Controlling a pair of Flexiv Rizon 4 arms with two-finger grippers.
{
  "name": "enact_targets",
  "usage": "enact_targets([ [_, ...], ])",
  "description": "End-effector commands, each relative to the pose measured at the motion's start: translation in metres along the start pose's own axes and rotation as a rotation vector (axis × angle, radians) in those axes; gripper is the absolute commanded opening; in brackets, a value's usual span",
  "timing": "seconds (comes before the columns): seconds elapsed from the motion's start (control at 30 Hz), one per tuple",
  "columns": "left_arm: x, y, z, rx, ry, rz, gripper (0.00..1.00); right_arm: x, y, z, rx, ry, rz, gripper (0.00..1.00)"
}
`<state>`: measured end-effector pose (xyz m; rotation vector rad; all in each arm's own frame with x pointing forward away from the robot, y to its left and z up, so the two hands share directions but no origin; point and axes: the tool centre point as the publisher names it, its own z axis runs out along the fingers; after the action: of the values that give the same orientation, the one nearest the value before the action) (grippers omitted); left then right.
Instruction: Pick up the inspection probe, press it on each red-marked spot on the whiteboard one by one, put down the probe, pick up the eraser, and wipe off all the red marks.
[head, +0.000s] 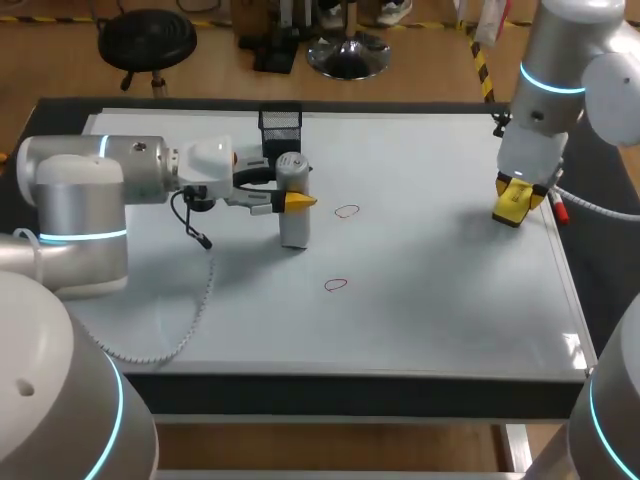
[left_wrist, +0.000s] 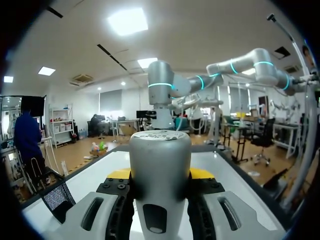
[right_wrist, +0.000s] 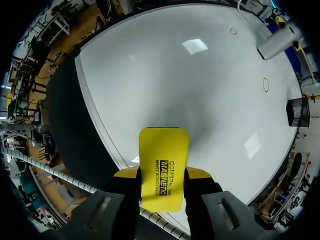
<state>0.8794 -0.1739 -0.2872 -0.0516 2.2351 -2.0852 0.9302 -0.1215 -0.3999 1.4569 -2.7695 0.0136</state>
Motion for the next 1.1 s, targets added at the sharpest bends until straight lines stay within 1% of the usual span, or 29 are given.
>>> enact_targets([
  [0.03,0.0016,0.0020,-0.0011,-0.018,-0.001,0.015,0.00,0.0005,-0.0006,-0.0003,0.002,0.001,-0.002,0.00],
  [0.27,0.0044,0.0024,-0.0017,-0.042,0.004,0.033,0.00,0.0005,-0.0006,-0.0003,0.002,0.001,-0.002,0.00],
  [0.93,0.0051,0.0041,-0.0032,-0.046,-0.003,0.032,0.00,0.0005,-0.0006,-0.0003,0.002,0.001,-0.002,0.00],
  [1.1,0.0058,0.0002,-0.0040,-0.041,-0.007,0.033,0.00,0.0005,-0.0006,-0.0003,0.002,0.001,-0.002,0.00],
])
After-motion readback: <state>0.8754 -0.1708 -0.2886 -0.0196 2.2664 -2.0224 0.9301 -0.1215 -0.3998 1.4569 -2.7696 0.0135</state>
